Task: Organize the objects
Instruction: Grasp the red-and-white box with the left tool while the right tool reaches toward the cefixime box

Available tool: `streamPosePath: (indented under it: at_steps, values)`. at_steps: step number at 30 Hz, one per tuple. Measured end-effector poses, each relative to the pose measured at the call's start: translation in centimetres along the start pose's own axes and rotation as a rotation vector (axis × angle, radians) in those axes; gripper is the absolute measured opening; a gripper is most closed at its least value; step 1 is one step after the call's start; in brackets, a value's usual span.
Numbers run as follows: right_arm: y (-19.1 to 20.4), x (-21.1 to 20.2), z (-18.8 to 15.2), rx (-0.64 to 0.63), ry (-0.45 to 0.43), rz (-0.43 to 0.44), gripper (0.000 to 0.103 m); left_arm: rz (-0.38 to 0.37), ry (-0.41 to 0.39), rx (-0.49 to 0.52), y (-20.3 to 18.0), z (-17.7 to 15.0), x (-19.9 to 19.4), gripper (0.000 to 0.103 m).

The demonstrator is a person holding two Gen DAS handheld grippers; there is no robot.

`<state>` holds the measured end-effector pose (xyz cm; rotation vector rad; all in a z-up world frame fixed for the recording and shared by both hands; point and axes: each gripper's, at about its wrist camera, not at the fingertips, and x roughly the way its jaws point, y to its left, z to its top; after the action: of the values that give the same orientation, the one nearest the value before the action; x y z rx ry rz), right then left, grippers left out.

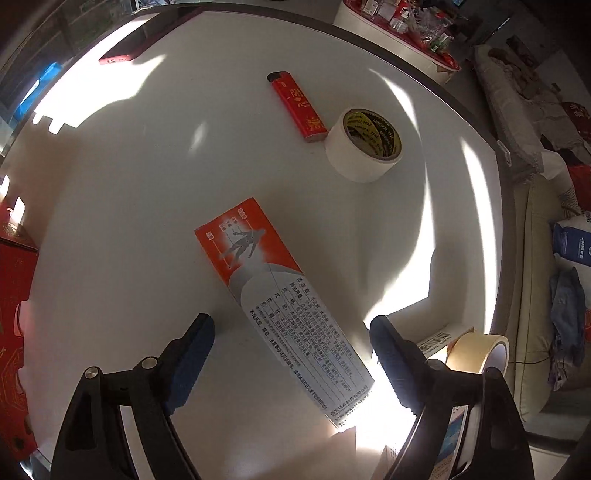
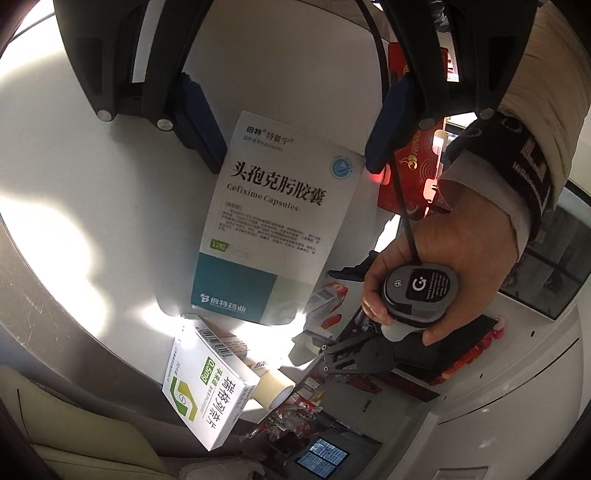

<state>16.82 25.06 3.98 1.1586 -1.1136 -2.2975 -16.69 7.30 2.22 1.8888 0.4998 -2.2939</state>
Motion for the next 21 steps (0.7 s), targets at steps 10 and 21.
streamPosePath:
  at_steps: [10,21]
  values:
    - [0.2,-1.3,1.1,-0.064,-0.022,-0.031,0.076,0.082,0.001,0.125,-2.1,-2.4,0.6,0.094]
    - [1.1,-1.7,1.0,-0.145,0.02,-0.09,0.076,-0.02,-0.033,0.276,0.0,-5.1,-1.5,0.037]
